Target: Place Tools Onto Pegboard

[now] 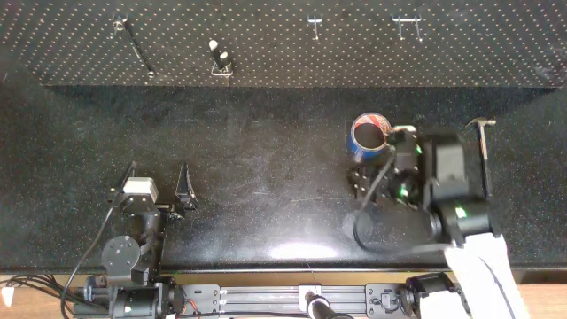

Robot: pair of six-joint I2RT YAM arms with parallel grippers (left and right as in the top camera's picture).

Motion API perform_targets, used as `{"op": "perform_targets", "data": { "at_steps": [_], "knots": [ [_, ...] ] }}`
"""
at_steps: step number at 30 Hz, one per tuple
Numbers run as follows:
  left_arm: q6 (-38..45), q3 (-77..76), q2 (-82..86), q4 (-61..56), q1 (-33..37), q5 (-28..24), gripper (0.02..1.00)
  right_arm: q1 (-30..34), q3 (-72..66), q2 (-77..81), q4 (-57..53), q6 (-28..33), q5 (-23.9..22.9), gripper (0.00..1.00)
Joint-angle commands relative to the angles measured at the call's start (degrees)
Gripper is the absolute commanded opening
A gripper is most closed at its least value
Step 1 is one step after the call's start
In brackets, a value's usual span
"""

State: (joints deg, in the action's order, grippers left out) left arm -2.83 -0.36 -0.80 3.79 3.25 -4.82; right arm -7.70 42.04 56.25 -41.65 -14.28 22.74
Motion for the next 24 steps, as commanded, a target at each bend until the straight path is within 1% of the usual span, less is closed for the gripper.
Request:
{"op": "perform_targets", "data": {
  "at_steps": [1,2,4,5,6,7,10,12,13,19,21,24],
  "knots": [
    [0.5,0.0,0.6,0.3,0.0,-0.8,0.993,-3.1,8.5,10.4,-2.4,4.3,-1.9,0.976],
    [0.5,0.0,0.6,0.3,0.0,-0.8,0.996,-3.3,9.7,12.2,-3.5,5.9,-3.5,0.976],
    [0.5,0.0,0.6,0.3,0.0,-0.8,0.993,-3.4,12.3,15.9,-4.1,9.1,-4.3,0.974],
    [0.5,0.0,0.6,0.3,0.0,-0.8,0.996,-3.4,13.4,18.2,-3.9,9.3,-6.4,0.976],
    [0.5,0.0,0.6,0.3,0.0,-0.8,0.996,-3.4,14.4,20.5,-3.9,11.4,-8.5,0.976],
    [0.5,0.0,0.6,0.3,0.0,-0.8,0.993,-3.4,15.1,22.4,-2.8,12.5,-8.6,0.976],
    [0.5,0.0,0.6,0.3,0.0,-0.8,0.993,-3.4,16.0,26.5,2.6,12.5,-8.5,0.974],
    [0.5,0.0,0.6,0.3,0.0,-0.8,0.996,-3.4,16.0,29.0,6.5,12.7,-6.7,0.974],
    [0.5,0.0,0.6,0.3,0.0,-0.8,0.993,-3.4,16.0,30.8,8.7,12.7,-6.7,0.976],
    [0.5,0.0,0.6,0.3,0.0,-0.8,0.993,-3.4,15.9,35.5,9.5,12.7,-6.6,0.976],
    [0.5,0.0,0.6,0.3,0.0,-0.8,0.993,-3.4,15.9,37.9,12.4,12.9,-6.6,0.976],
    [0.5,0.0,0.6,0.3,0.0,-0.8,0.993,-3.9,15.8,39.9,12.0,12.9,-6.1,0.976]
  ]
}}
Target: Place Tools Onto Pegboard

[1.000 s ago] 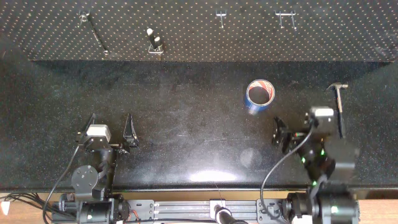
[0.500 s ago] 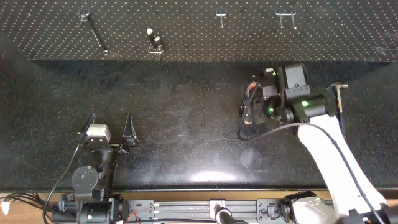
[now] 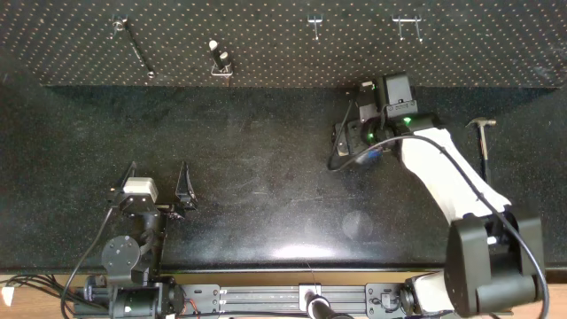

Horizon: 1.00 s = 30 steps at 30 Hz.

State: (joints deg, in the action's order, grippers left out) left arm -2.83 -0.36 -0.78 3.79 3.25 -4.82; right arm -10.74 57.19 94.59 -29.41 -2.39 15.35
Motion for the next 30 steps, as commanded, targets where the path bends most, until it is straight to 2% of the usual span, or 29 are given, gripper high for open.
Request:
{"op": "perform_targets", "data": {
  "at_steps": [1,10,12,14,16,18,21,23,24,25,26,27,30],
  "knots": [
    [0.5,0.0,0.6,0.3,0.0,-0.8,0.993,-0.9,0.7,2.0,-0.2,1.0,1.2,0.976],
    [0.5,0.0,0.6,0.3,0.0,-0.8,0.996,-1.8,0.7,4.5,-0.5,1.0,1.2,0.952],
    [0.5,0.0,0.6,0.3,0.0,-0.8,0.993,-1.8,0.7,4.5,-0.5,1.0,1.2,0.785],
    [0.5,0.0,0.6,0.3,0.0,-0.8,0.993,-1.8,0.7,4.5,-0.5,1.0,1.2,0.222],
    [0.5,0.0,0.6,0.3,0.0,-0.8,0.993,-1.8,0.7,4.5,-0.4,1.0,1.2,0.128],
    [0.5,0.0,0.6,0.3,0.0,-0.8,0.996,-1.8,0.7,4.5,-0.5,0.9,1.2,0.075],
    [0.5,0.0,0.6,0.3,0.0,-0.8,0.993,-2.0,0.1,1.2,1.1,-0.6,1.2,0.075],
    [0.5,0.0,0.6,0.3,0.0,-0.8,0.996,-1.9,-6.3,-7.3,12.5,-4.2,1.2,0.075],
    [0.5,0.0,0.6,0.3,0.0,-0.8,0.993,-2.4,-15.6,-15.2,26.4,-6.6,1.2,0.075],
    [0.5,0.0,0.6,0.3,0.0,-0.8,0.996,-2.8,-20.2,-18.8,33.6,-9.2,1.2,0.075],
    [0.5,0.0,0.6,0.3,0.0,-0.8,0.996,-3.9,-25.2,-22.5,43.0,-14.4,1.2,0.075],
    [0.5,0.0,0.6,0.3,0.0,-0.8,0.993,-5.7,-27.5,-25.9,51.2,-16.0,1.2,0.075],
    [0.5,0.0,0.6,0.3,0.0,-0.8,0.993,-8.2,-24.3,-29.1,59.5,-16.6,0.1,0.075]
  ]
}}
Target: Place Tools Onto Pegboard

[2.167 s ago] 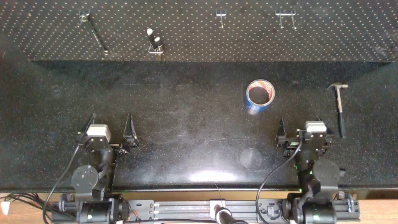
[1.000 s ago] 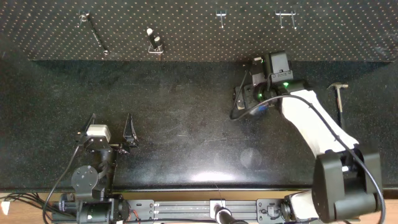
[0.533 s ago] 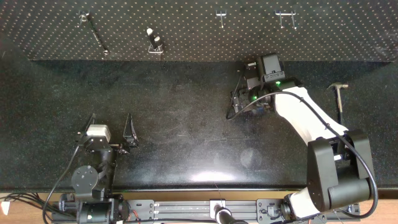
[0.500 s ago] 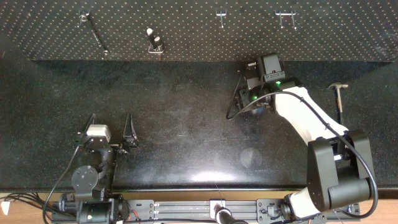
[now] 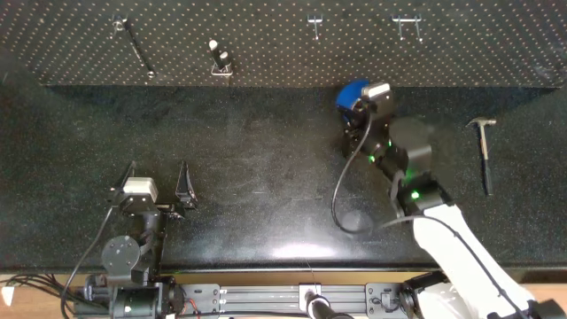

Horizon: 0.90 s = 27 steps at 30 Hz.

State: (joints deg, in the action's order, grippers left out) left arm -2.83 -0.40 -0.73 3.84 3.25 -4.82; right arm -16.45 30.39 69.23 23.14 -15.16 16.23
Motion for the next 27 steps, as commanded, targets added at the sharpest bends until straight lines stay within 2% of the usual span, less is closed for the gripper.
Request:
{"op": "perform_targets", "data": {
  "at_steps": [1,2,4,7,10,13,23,26,27],
  "knots": [
    [0.5,0.1,0.5,0.3,0.0,-0.8,0.993,-3.2,5.1,-3.8,9.4,-9.1,-0.8,0.075],
    [0.5,0.1,0.5,0.3,0.0,-0.8,0.993,-3.7,6.4,-3.8,9.7,-11.9,-0.8,0.075],
    [0.5,0.1,0.5,0.3,0.0,-0.8,0.993,-6.5,9.5,-3.6,9.7,-12.7,-0.9,0.073],
    [0.5,0.1,0.5,0.3,0.0,-0.8,0.993,-9.4,12.3,-0.4,9.7,-12.8,-10.4,0.075],
    [0.5,0.1,0.5,0.3,0.0,-0.8,0.993,-9.7,16.7,5.6,9.7,-15.1,-13.4,0.075],
    [0.5,0.1,0.5,0.3,0.0,-0.8,0.996,-9.7,19.7,8.7,6.6,-17.6,-18.4,0.077],
    [0.5,0.1,0.5,0.3,0.0,-0.8,0.996,-11.2,27.1,16.4,3.7,-23.8,-18.7,0.077],
    [0.5,0.1,0.5,0.3,0.0,-0.8,0.993,-11.2,29.6,18.9,3.5,-23.8,-23.3,0.075],
    [0.5,0.1,0.5,0.3,0.0,-0.8,0.993,-11.3,30.0,19.5,3.5,-23.8,-23.3,0.075]
  ]
}}
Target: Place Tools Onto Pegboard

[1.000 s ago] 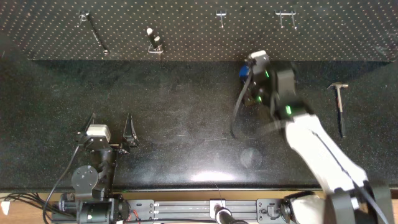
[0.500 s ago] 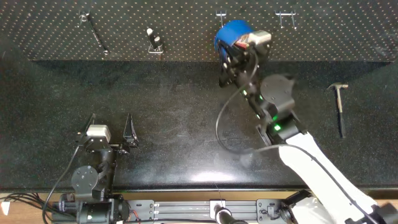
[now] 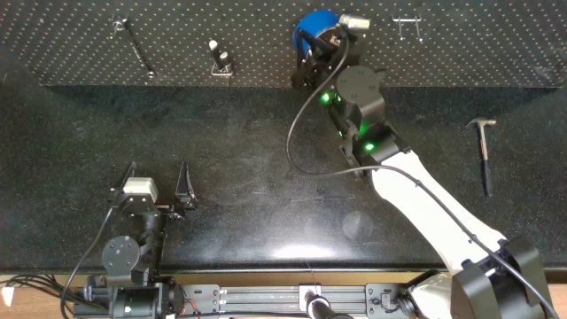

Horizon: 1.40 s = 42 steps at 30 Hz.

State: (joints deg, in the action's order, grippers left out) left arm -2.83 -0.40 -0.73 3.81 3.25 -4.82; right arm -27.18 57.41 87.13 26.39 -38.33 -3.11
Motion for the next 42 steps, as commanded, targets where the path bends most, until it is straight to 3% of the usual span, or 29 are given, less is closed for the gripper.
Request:
{"op": "perform_targets", "data": {
  "at_steps": [1,10,15,26,27,28,29,30,32,37,42],
  "knots": [
    [0.5,0.1,0.5,0.3,0.0,-0.8,0.993,-0.8,3.6,2.3,0.2,-0.7,-4.0,0.073],
    [0.5,0.1,0.5,0.3,0.0,-0.8,0.996,-2.3,5.6,4.0,1.0,-5.2,-2.8,0.075],
    [0.5,0.1,0.5,0.3,0.0,-0.8,0.993,-2.4,5.6,4.6,2.7,-6.3,0.2,0.075],
    [0.5,0.1,0.5,0.3,0.0,-0.8,0.993,-1.9,5.6,5.9,2.6,-6.2,-0.9,0.075],
    [0.5,0.1,0.5,0.3,0.0,-0.8,0.993,-1.9,5.6,5.9,2.6,-6.2,-0.9,0.095],
    [0.5,0.1,0.5,0.3,0.0,-0.8,0.996,-1.9,5.6,5.9,2.6,-6.2,-0.3,0.215],
    [0.5,0.1,0.5,0.3,0.0,-0.8,0.993,-1.9,5.6,5.9,2.6,-6.2,-0.3,0.215],
    [0.5,0.1,0.5,0.3,0.0,-0.8,0.993,-1.9,5.6,5.8,2.6,-6.2,-0.3,0.283],
    [0.5,0.1,0.5,0.3,0.0,-0.8,0.993,-1.9,5.6,5.4,2.1,-6.2,-0.2,0.283],
    [0.5,0.1,0.5,0.3,0.0,-0.8,0.993,-1.3,5.6,1.8,-4.3,-6.3,5.4,0.279],
    [0.5,0.1,0.5,0.3,0.0,-0.8,0.993,-0.7,5.6,-3.0,-12.4,-6.3,5.8,0.246]
  ]
}}
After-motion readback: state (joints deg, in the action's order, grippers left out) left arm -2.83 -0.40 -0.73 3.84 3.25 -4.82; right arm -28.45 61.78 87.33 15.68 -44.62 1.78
